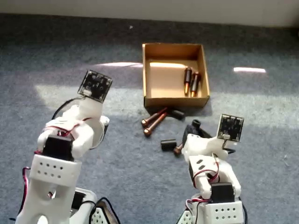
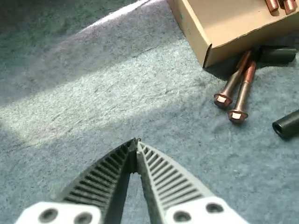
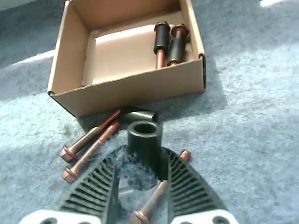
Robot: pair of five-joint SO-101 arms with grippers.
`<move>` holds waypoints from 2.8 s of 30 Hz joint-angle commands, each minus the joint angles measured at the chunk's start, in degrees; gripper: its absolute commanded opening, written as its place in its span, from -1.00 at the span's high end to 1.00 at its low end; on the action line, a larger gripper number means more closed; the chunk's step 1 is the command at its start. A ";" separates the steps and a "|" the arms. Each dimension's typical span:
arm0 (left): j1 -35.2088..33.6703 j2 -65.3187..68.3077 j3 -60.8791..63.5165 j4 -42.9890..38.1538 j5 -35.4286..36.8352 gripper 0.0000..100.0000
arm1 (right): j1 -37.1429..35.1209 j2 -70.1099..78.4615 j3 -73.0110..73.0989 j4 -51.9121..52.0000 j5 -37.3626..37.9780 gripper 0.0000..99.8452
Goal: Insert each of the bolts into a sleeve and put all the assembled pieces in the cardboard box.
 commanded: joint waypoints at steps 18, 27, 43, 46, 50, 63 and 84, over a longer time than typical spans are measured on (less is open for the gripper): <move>17.45 40.31 -9.19 -18.99 11.52 0.61 | 4.09 -1.45 -0.66 -1.98 0.88 0.99; 20.70 50.59 -9.27 -27.96 15.91 0.62 | 3.91 -1.45 -0.84 -2.07 0.97 0.99; 15.34 53.14 -8.84 -29.98 19.25 0.95 | 3.82 -1.45 -0.66 -2.07 5.45 0.99; 11.91 53.14 -9.19 -28.48 19.16 0.95 | 3.82 -1.45 -0.66 -2.07 5.45 0.99; 7.52 52.62 -9.27 -25.93 9.76 0.94 | 3.82 -1.45 -0.66 -2.07 5.54 0.99; -2.07 52.53 -17.19 -16.18 14.07 0.94 | 3.82 -1.45 -0.66 -2.07 5.63 0.99; 0.22 41.27 -12.70 -13.63 51.60 0.95 | 3.82 -1.45 -0.75 -2.07 5.71 0.99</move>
